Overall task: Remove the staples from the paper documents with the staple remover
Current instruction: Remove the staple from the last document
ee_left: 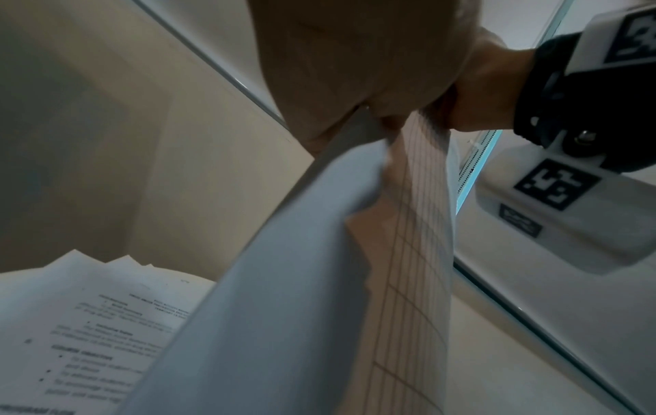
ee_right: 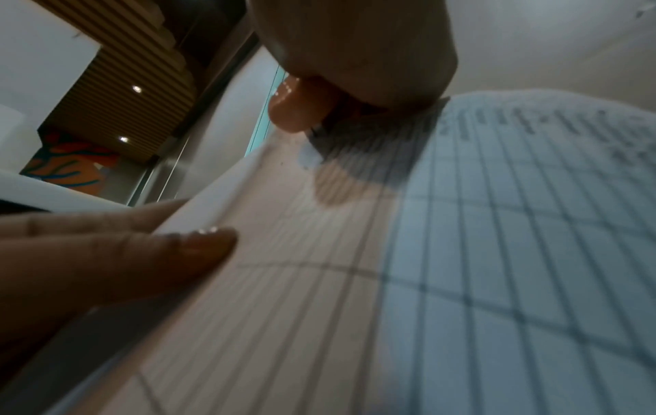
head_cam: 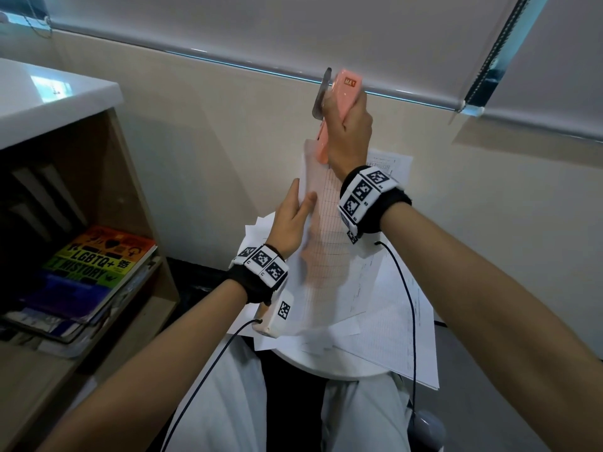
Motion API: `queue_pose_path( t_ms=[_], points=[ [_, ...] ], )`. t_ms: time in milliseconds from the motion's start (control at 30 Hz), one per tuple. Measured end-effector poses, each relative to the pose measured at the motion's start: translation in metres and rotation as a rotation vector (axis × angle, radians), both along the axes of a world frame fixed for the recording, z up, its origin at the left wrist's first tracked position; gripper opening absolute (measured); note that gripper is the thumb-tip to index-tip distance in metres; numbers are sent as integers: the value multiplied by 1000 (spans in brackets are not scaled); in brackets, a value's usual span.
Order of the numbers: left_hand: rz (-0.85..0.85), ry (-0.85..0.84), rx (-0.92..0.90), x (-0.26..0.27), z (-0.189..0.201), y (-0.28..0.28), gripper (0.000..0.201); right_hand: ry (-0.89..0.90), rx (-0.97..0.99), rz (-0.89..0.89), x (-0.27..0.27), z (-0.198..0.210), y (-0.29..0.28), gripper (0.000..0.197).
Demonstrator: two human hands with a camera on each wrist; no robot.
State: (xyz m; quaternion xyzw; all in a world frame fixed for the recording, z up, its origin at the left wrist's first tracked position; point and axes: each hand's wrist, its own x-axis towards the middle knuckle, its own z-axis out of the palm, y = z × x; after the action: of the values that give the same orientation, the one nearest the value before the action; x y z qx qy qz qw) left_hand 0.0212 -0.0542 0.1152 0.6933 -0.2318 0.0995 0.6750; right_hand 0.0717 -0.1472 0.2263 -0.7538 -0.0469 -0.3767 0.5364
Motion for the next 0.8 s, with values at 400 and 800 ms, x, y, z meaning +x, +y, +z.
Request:
queue_pose_path(
  t_ms=[400, 800],
  points=[
    [-24, 53, -20, -3, 10, 0, 22, -88, 40, 27, -2, 6, -3, 52],
    [-29, 161, -89, 7, 10, 10, 35, 34, 451, 299, -52, 23, -102, 102]
  ],
)
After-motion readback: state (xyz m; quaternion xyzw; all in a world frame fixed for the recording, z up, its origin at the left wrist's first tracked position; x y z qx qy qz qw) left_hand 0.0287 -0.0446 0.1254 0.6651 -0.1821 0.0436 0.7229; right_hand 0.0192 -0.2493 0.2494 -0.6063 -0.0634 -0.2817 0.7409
